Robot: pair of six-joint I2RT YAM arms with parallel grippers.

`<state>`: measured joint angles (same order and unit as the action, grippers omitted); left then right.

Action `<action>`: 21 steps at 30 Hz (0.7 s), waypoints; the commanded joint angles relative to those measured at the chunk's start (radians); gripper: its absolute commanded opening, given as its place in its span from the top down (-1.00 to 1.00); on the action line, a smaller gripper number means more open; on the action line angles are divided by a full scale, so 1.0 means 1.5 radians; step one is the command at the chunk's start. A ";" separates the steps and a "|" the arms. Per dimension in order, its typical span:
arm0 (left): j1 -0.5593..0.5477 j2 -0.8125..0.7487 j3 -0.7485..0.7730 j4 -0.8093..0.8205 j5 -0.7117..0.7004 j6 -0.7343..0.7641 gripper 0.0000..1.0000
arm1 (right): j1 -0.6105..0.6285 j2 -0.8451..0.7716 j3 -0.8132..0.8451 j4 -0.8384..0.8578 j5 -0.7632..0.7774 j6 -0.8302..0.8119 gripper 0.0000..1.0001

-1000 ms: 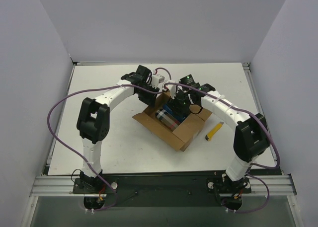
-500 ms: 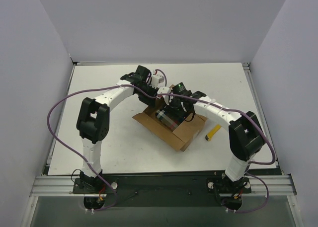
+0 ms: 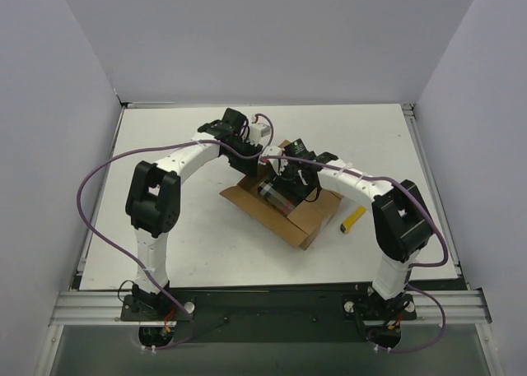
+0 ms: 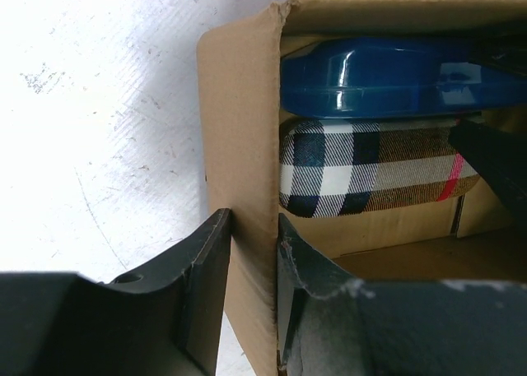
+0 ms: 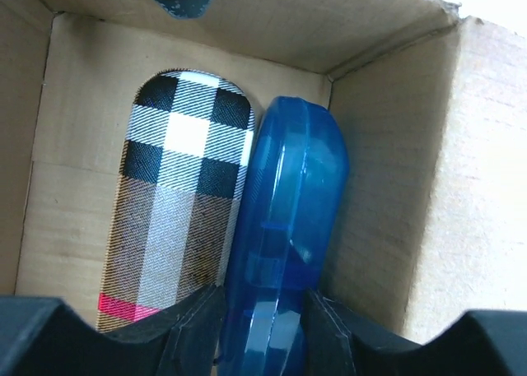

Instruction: Unpack the express box

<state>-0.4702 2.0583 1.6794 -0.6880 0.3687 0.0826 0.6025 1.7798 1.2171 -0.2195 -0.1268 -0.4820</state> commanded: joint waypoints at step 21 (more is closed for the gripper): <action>-0.003 -0.013 -0.019 -0.025 0.047 -0.009 0.29 | -0.019 0.082 0.102 -0.211 -0.305 -0.015 0.37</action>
<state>-0.4595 2.0571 1.6730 -0.6857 0.3763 0.0360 0.5602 1.8606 1.3609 -0.3378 -0.2539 -0.5011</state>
